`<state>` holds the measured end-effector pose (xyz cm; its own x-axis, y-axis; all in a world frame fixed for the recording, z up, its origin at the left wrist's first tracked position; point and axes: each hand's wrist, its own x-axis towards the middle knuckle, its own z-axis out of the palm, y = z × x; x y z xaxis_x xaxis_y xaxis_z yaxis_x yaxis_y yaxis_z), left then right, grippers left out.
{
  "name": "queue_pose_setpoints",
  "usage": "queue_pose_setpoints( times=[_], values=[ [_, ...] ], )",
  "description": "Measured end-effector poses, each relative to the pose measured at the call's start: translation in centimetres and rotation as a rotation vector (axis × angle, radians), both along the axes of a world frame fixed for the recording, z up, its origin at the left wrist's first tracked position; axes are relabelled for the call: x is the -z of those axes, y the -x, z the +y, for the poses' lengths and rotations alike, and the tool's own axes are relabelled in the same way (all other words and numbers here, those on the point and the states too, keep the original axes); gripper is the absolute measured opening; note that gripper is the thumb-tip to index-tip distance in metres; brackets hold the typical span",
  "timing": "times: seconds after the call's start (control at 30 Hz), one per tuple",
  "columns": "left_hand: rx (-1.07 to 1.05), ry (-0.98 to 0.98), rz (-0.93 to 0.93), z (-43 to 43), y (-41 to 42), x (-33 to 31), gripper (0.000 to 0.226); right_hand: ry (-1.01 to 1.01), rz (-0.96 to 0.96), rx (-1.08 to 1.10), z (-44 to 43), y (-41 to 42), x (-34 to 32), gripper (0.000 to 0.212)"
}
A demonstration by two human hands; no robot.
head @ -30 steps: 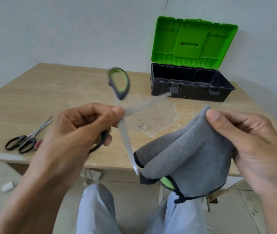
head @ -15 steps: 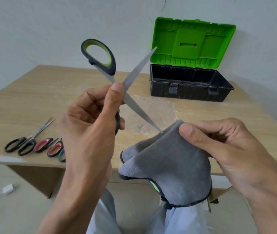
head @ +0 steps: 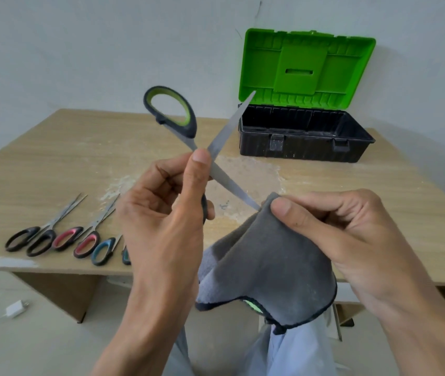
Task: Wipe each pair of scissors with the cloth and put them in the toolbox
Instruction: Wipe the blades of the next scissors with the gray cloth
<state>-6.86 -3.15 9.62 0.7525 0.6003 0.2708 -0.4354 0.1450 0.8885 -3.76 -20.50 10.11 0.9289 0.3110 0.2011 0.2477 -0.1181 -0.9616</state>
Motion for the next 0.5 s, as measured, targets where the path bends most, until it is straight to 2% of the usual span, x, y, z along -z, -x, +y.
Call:
queue_pose_setpoints(
  times=[0.13, 0.37, 0.5],
  values=[
    [0.010, 0.054, 0.020, -0.2, -0.6, 0.2, 0.014, -0.021, -0.067, 0.054, -0.4, -0.5, 0.1, 0.018],
    [0.017, 0.002, 0.048, -1.8, -1.4, 0.3, 0.015, 0.050, -0.113, -0.019, -0.3, -1.2, 0.6, 0.023],
    [0.040, 0.099, 0.084, -2.3, -2.1, 0.3, 0.014, 0.012, -0.067, 0.034, -0.2, -1.8, 1.1, 0.024]
  ],
)
